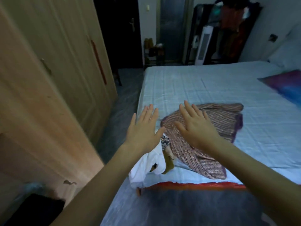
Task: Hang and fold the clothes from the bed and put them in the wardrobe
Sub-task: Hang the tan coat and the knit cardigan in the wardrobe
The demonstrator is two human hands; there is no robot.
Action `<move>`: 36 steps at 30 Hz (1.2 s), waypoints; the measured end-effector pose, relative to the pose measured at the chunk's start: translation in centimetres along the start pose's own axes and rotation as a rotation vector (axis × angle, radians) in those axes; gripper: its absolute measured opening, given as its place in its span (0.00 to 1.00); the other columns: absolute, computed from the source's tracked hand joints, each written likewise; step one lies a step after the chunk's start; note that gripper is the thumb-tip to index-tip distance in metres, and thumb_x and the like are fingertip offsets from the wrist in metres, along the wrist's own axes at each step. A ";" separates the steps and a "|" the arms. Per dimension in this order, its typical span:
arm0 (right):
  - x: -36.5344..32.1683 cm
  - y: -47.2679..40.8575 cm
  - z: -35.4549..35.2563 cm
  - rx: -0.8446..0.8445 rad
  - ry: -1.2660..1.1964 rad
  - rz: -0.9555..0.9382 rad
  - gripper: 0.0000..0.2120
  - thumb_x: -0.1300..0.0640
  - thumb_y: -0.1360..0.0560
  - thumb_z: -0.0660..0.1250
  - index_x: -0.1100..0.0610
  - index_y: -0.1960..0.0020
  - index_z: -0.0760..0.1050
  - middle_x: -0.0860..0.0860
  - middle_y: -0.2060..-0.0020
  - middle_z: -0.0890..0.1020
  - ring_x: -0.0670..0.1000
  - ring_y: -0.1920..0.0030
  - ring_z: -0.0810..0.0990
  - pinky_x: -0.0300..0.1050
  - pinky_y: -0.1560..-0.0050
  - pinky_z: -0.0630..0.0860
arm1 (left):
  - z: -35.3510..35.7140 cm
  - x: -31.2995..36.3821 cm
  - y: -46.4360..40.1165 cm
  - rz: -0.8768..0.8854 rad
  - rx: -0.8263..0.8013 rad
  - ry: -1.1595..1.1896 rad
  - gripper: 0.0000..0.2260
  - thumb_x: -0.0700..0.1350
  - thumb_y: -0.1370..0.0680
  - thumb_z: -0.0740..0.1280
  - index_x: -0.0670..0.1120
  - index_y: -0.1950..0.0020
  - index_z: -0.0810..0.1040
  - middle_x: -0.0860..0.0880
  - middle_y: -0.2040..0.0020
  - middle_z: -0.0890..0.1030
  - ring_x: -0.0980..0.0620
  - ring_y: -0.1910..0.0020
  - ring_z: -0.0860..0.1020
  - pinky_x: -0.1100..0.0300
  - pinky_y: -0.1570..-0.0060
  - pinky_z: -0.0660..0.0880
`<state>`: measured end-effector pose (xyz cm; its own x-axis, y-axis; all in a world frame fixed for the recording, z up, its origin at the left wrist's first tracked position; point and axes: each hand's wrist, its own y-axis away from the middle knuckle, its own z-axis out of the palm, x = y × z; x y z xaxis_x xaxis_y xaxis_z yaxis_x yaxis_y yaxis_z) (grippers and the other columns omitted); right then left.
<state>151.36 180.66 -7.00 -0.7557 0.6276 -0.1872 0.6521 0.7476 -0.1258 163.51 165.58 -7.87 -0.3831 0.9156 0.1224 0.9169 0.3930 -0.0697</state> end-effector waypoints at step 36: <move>27.1 -24.0 8.2 -0.243 0.072 0.203 0.32 0.39 0.19 0.48 0.52 0.21 0.44 0.51 0.21 0.43 0.53 0.22 0.44 0.59 0.23 0.45 | 17.7 6.0 -35.1 -0.001 -0.312 0.073 0.32 0.62 0.18 0.46 0.49 0.20 0.40 0.49 0.20 0.38 0.52 0.22 0.38 0.46 0.24 0.38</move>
<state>115.74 177.92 -17.05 -0.6200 0.7762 -0.1145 0.7626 0.6305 0.1447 127.03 158.77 -22.22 -0.3849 0.9024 0.1937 0.9111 0.3379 0.2359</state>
